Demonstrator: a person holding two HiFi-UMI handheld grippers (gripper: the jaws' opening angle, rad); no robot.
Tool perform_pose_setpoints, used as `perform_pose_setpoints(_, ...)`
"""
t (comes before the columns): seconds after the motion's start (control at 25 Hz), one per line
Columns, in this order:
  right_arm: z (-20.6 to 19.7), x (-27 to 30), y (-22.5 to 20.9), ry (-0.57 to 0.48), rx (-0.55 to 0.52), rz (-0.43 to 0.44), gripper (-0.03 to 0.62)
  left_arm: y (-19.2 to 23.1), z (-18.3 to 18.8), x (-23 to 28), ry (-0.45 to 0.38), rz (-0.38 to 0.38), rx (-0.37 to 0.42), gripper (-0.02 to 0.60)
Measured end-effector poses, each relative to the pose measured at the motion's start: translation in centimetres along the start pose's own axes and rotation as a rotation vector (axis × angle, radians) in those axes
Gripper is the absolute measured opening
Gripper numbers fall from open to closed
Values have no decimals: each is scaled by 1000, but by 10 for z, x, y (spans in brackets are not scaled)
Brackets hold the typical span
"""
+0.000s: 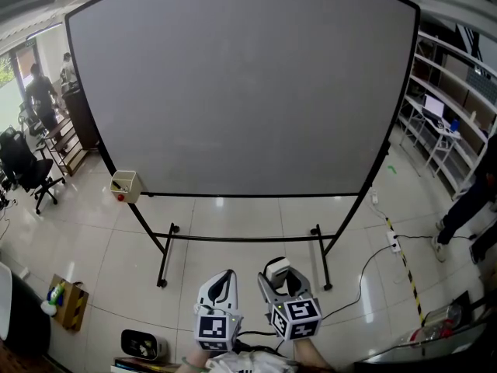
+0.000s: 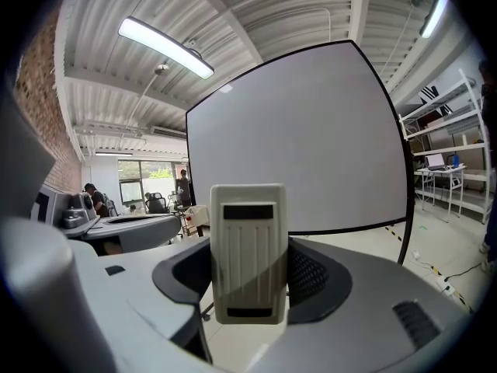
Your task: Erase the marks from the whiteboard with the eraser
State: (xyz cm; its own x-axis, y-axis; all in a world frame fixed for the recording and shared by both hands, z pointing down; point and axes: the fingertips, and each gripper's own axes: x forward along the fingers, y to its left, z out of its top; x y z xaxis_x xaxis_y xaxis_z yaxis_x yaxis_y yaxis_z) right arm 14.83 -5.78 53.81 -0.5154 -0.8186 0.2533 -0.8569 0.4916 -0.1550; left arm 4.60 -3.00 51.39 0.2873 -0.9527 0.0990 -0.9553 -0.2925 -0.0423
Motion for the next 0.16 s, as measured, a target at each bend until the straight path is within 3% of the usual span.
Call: perform_pose_setpoints(0.16, 2, 2, 0, 2, -2, 1, 273, 0, 2, 2, -2, -2, 0, 3)
